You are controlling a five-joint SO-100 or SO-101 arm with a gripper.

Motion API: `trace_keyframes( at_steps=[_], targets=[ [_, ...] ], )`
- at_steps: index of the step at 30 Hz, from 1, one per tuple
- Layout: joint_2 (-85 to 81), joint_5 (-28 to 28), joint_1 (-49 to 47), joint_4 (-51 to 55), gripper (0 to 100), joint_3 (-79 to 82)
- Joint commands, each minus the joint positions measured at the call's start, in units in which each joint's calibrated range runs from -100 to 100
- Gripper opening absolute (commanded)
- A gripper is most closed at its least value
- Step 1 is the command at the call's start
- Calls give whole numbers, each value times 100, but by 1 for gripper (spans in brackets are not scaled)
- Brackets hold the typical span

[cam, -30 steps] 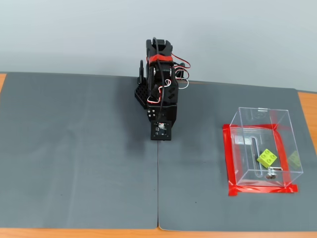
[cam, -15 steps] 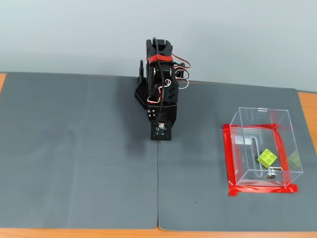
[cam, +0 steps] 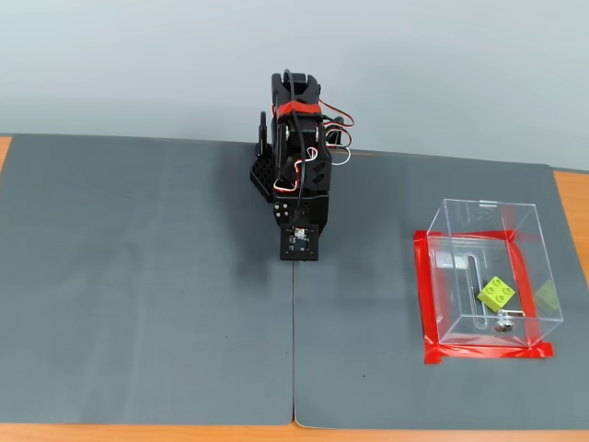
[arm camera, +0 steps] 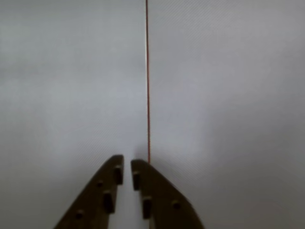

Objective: Pick the green lego block and place it into the transparent box

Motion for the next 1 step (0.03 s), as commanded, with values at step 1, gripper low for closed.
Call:
trace_keyframes(
  at_steps=[1],
  targets=[
    [17,20,30,24,2,-374]
  ],
)
